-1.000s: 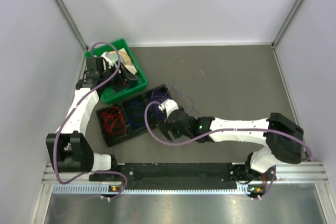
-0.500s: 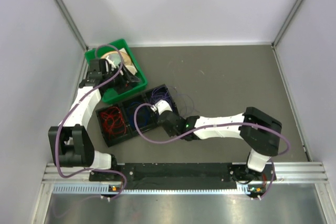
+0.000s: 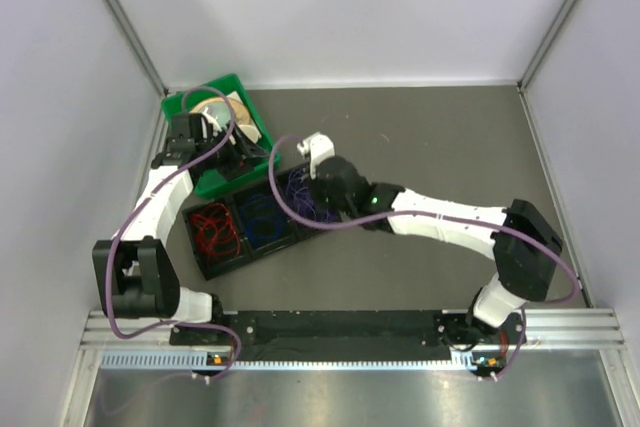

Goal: Untangle the cables

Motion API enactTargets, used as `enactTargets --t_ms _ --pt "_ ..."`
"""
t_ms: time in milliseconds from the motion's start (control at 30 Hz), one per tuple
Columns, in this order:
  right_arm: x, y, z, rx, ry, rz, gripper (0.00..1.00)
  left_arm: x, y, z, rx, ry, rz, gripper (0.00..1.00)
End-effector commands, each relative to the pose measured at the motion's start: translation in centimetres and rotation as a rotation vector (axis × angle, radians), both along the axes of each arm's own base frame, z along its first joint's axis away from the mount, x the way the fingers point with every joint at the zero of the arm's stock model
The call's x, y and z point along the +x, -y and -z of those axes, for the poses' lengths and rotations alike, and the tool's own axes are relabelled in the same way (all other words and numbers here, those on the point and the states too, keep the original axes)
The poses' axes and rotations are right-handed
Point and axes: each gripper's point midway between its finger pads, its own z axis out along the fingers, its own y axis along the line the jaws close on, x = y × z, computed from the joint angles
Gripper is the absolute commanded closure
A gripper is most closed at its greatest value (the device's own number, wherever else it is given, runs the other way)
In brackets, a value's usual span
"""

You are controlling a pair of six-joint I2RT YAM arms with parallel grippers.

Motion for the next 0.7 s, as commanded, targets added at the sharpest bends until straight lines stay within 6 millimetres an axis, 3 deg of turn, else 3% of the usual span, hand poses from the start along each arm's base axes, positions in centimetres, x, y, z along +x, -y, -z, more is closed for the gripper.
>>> enactTargets --t_ms 0,67,100,167,267,433,667 --pt "4.5 -2.5 -3.8 0.165 0.012 0.003 1.0 0.4 -0.1 -0.7 -0.002 0.04 0.0 0.32" --pt "5.6 -3.1 -4.1 0.165 -0.036 0.017 1.0 0.3 0.0 -0.8 -0.014 0.037 0.003 0.31" --pt "6.2 -3.3 -2.7 0.163 -0.098 0.045 1.0 0.3 0.1 -1.0 -0.023 0.04 0.007 0.31" --pt "6.8 -3.8 -2.6 0.178 -0.133 0.073 1.0 0.3 0.0 -1.4 -0.028 0.042 0.003 0.32" --pt "6.7 -4.6 -0.7 0.189 -0.191 0.078 1.0 0.4 -0.7 -1.8 -0.012 0.053 -0.021 0.31" --pt "6.3 -5.4 4.2 0.198 -0.295 0.106 1.0 0.4 -0.8 -2.3 -0.024 0.058 -0.021 0.31" --pt "6.5 -6.2 8.3 0.193 -0.387 0.129 1.0 0.3 -1.0 -2.5 -0.014 0.067 -0.019 0.31"
